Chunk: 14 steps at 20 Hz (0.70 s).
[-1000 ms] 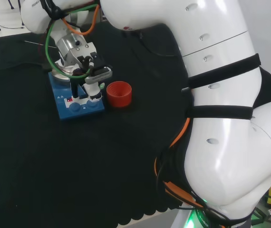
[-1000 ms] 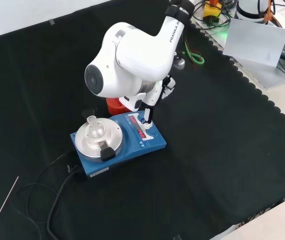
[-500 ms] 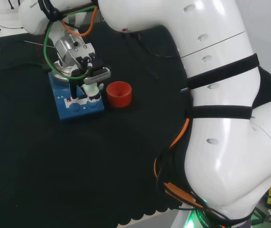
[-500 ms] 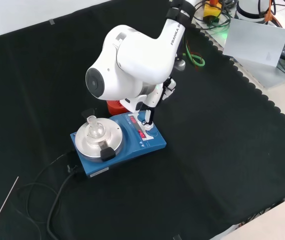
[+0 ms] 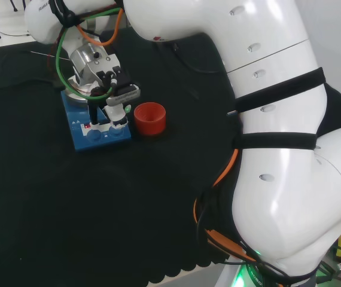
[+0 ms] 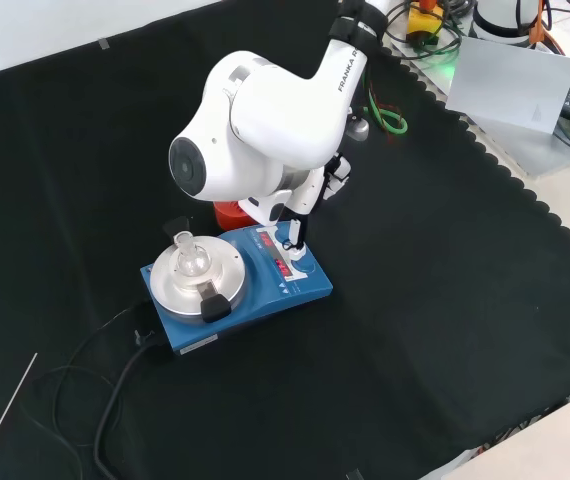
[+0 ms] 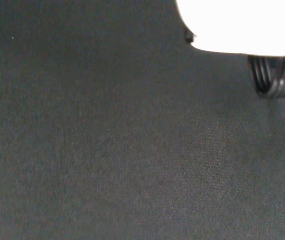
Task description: Turn on the heater.
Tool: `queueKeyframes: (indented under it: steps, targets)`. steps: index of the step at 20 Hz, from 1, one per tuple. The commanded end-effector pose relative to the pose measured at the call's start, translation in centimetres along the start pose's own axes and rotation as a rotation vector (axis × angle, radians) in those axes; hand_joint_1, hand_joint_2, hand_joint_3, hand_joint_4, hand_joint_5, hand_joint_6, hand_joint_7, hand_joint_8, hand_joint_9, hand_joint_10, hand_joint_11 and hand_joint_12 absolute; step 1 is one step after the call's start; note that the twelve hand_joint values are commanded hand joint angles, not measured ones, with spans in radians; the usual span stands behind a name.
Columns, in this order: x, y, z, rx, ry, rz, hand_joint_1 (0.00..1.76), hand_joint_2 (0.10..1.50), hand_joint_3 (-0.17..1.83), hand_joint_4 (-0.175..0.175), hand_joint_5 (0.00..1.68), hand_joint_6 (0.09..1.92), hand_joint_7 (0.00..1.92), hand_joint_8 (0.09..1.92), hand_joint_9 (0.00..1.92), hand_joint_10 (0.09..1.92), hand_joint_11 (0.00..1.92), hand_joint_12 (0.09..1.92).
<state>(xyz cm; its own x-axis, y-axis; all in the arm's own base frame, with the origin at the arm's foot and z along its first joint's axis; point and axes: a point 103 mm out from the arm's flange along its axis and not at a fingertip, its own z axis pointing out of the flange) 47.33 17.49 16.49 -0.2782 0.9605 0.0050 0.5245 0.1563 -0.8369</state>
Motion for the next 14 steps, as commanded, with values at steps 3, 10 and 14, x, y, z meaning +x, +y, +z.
queueKeyframes:
  steps: [3, 10, 14]
  targets:
    - [-0.08, 0.13, 0.18, 0.009, 0.001, 0.002, 1.67, 0.29, 1.52, -0.083, 0.41, 0.09, 1.91, 1.57, 1.92, 1.55, 1.81, 1.41]
    - [-0.21, 0.49, 0.54, 0.014, 0.006, 0.001, 1.66, 0.29, 1.52, -0.083, 0.42, 0.09, 1.91, 1.57, 1.92, 1.55, 1.81, 1.41]
    - [-0.2, 0.43, 0.51, 0.006, 0.005, 0.0, 1.66, 0.29, 1.52, -0.083, 0.42, 0.09, 1.91, 1.57, 1.92, 1.55, 1.81, 1.41]
